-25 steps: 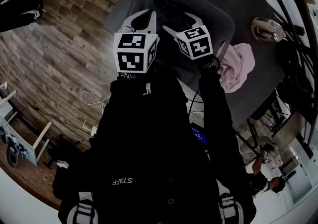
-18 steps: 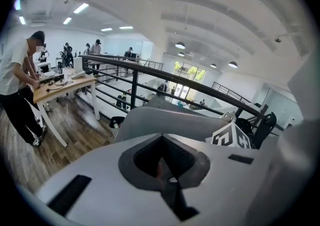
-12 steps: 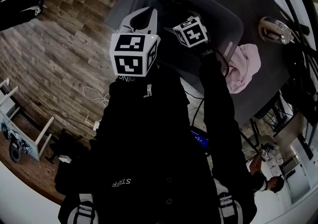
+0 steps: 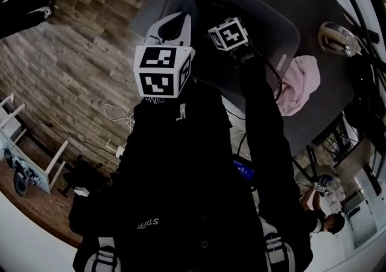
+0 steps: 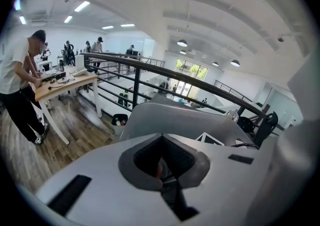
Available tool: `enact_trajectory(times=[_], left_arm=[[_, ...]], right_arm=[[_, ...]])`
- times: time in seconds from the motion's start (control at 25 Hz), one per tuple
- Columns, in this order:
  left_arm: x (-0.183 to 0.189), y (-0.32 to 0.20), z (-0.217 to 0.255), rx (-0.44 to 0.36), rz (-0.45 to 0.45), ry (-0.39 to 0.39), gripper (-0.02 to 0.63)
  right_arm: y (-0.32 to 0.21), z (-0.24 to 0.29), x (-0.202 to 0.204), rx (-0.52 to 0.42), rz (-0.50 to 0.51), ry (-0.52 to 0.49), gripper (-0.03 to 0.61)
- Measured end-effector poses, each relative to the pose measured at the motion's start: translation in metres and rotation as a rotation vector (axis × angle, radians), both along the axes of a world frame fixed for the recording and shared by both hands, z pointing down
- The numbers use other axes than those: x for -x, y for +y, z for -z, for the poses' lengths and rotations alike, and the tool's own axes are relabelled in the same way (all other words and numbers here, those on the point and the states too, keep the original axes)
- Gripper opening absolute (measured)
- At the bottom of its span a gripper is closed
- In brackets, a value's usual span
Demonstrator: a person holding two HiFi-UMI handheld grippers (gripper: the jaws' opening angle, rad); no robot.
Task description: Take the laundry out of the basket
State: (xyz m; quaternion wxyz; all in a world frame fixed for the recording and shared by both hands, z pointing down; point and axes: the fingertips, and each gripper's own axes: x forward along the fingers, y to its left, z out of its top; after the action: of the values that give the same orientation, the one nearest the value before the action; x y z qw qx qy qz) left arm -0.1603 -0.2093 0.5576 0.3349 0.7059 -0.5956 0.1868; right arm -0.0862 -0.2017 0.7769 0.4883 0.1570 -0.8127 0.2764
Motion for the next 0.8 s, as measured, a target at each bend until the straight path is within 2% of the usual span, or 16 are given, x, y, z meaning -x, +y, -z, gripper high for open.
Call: enact_trajectory(times=[0.32,0.36,0.44,0.52,0.72,0.8], left_arm=[[0.006,0.005,0.002,-0.002,0.016,0.001,0.0],[0.007,0.005,0.003,-0.003,0.02,0.001,0.001],[0.008,0.007,0.005,-0.007,0.028,-0.001,0.001],[0.01,0.009,0.009,-0.014,0.034,-0.003,0.002],[0.014,0.015,0.024,-0.043,0.05,-0.01,0.002],[0.018,0.018,0.032,-0.055,0.059,-0.012,0.002]], right_arm=[[0.0,-0.005,0.003,-0.018,-0.006,0.023,0.503],[0.003,-0.004,0.003,-0.014,-0.005,0.022,0.488],[0.009,-0.001,0.007,-0.005,-0.001,0.013,0.389],[0.014,0.001,0.01,-0.001,0.004,0.003,0.325],[0.017,0.015,0.006,-0.018,0.016,0.001,0.221],[0.019,0.023,0.005,-0.04,0.008,0.005,0.213]])
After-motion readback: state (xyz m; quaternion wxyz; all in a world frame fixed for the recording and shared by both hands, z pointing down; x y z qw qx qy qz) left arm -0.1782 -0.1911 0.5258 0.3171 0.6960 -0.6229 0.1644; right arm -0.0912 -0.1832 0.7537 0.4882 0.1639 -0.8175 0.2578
